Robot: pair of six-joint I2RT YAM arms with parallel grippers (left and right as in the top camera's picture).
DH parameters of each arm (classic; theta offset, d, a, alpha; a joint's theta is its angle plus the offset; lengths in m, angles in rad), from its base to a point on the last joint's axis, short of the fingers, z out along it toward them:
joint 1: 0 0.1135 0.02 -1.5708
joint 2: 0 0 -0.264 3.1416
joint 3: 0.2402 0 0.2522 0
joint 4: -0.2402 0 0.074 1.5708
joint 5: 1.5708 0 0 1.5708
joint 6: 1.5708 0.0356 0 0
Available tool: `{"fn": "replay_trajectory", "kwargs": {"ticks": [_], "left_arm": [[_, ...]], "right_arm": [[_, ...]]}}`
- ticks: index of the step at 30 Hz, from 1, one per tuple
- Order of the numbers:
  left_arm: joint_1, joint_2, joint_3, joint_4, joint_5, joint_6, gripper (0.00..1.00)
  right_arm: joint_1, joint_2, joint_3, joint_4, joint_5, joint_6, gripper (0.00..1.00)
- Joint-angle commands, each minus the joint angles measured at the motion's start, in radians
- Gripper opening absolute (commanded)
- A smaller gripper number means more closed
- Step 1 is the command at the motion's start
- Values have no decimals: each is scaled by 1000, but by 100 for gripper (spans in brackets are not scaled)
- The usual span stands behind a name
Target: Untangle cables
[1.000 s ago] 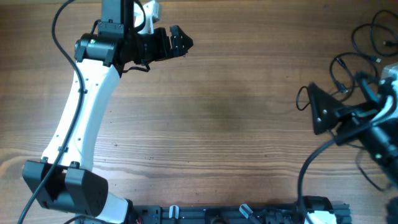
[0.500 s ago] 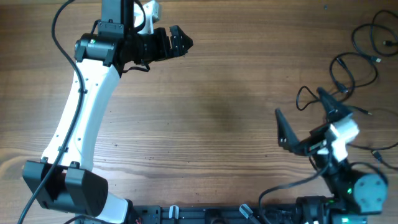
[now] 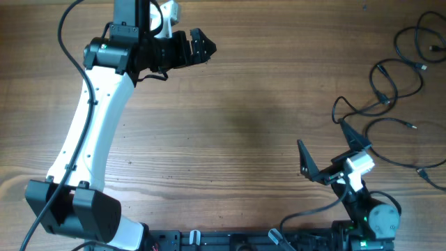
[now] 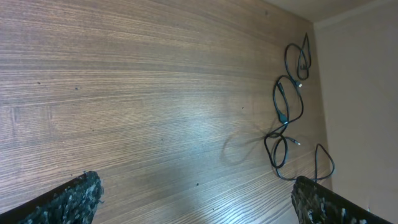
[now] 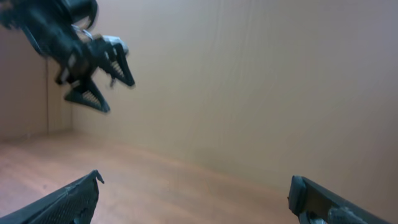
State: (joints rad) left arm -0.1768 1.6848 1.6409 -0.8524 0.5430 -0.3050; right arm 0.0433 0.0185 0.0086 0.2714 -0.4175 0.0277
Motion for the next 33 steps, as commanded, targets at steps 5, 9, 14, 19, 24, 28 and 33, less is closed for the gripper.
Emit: {"fn": "replay_trajectory", "kwargs": {"ticks": [5,9,14,19,24,28,33], "left_arm": [[-3,-3,1,3,-3,-5,100],[-3,-3,1,3,-3,-5,100],[-3,-3,1,3,-3,-5,100],[-2,-3,1,-47,-74,-5,100],[-25,-58,-18,-87,-356,19,100],[-37,-189,-127,32,-377,120,100],[3,-449,-422,274,-376,138,100]], "right_arm": [[4,13,-2,-244,3,-1,100],[4,26,-2,-243,3,-1,100],[4,26,-2,-243,3,-1,100],[4,26,-2,-243,3,-2,100],[4,26,-2,-243,3,-1,100],[4,26,-2,-243,3,-1,100],[4,26,-2,-243,3,-2,100]]}}
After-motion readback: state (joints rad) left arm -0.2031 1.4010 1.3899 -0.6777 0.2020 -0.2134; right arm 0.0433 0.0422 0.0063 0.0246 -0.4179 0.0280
